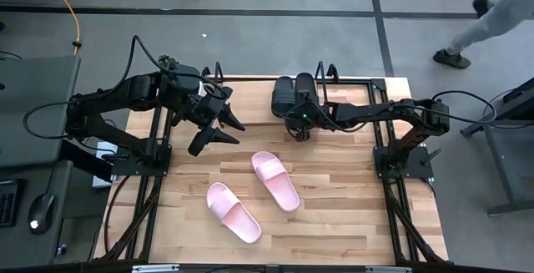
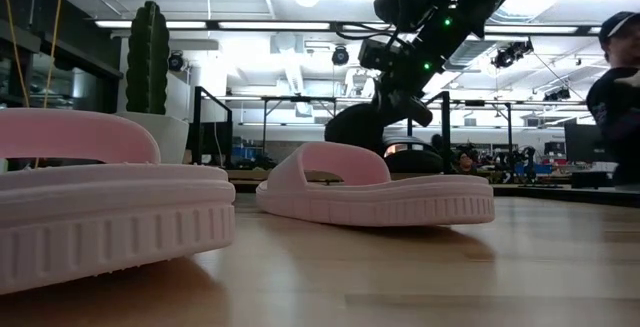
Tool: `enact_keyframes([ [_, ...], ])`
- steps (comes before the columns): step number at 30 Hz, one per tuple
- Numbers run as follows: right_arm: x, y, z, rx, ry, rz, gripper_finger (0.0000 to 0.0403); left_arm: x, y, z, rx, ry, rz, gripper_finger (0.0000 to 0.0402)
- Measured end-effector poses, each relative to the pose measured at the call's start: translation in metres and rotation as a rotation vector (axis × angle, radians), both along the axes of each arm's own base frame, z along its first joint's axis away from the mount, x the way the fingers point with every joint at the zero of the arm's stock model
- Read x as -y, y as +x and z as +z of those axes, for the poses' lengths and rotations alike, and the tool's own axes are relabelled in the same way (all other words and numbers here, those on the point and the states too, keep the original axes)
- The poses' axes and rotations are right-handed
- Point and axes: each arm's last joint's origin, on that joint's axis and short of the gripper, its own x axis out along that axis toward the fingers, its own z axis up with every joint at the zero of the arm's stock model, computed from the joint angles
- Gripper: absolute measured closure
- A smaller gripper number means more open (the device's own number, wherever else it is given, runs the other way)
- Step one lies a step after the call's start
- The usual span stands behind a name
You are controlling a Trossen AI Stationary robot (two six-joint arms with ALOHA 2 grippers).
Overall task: Pick and place slides into the shelf
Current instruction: Put the black slides on the shelf
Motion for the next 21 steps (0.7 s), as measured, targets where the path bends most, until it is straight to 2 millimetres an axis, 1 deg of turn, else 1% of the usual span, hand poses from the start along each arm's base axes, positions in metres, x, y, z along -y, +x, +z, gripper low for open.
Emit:
enact_keyframes([
  [4, -0.0001, -0.0002, -0.0002, -0.003, 0.002, 0.001, 0.0322, 0.0001, 0.0, 0.0, 0.0, 0.0, 0.0, 0.0227],
  [14, -0.0004, -0.0007, -0.0015, -0.002, 0.016, -0.011, 0.0244, 0.0, 0.0, 0.0, 0.0, 0.0, 0.0, 0.0227],
  [17, -0.0003, -0.0006, -0.0014, -0.002, 0.015, -0.012, 0.0232, 0.0001, 0.0, 0.0, 0.0, 0.0, 0.0, 0.0227],
  [21, -0.0005, -0.0005, -0.0012, 0.0, 0.014, -0.012, 0.0224, 0.0, 0.0, 0.0, 0.0, 0.0, 0.0, 0.0227],
])
